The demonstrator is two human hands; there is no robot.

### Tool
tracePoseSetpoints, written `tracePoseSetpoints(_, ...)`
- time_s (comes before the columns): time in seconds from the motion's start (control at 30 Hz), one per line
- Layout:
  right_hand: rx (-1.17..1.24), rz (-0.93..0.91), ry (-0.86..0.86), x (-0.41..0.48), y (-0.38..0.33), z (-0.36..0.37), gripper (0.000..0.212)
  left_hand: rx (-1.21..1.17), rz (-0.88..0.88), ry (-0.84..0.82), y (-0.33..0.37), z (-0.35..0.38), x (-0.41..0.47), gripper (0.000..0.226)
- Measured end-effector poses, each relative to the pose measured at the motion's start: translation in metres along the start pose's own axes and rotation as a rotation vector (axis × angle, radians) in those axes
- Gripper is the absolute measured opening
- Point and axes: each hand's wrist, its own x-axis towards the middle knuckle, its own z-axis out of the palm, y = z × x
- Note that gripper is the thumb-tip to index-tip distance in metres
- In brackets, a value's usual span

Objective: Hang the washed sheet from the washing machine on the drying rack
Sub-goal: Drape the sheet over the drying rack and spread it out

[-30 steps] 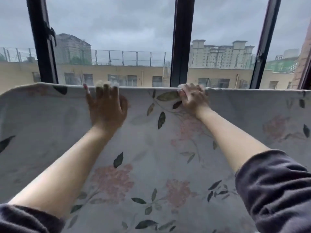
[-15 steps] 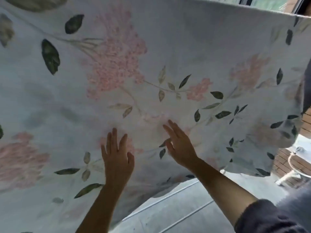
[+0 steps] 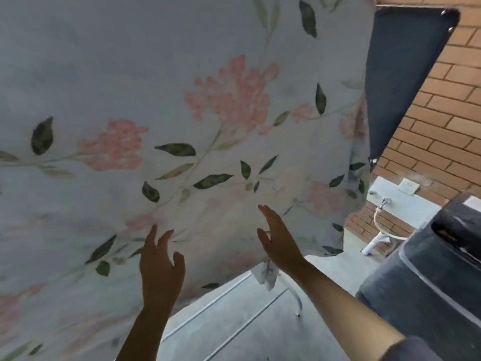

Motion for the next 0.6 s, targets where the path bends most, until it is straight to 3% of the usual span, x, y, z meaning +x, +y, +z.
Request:
tracePoseSetpoints(0.13,0.025,0.083,0.048,0.017,0.074,-0.066,0.057,-0.023,-0.047,-0.036,0.053,0.060,-0.009,0.038)
tracePoseSetpoints(0.23,0.002,0.222,0.064,0.043,0.143,-0.127,0.048,-0.068,-0.046,-0.062,0.105,0.114,-0.010,0.032)
tracePoseSetpoints(0.33,0.035,0.329,0.201,0.080,0.204,-0.173,0.044,-0.088,-0.008,-0.096,0.152,0.159,0.000,0.031)
tracePoseSetpoints(0.5,0.283,0.618,0.443,0.138,0.270,-0.225,0.047,-0.159,0.038,-0.082,0.207,0.225,0.045,0.025)
tracePoseSetpoints(0.6,0.430,0.760,0.344,0.177,0.303,-0.249,0.042,-0.198,0.061,-0.086,0.247,0.264,0.084,0.026)
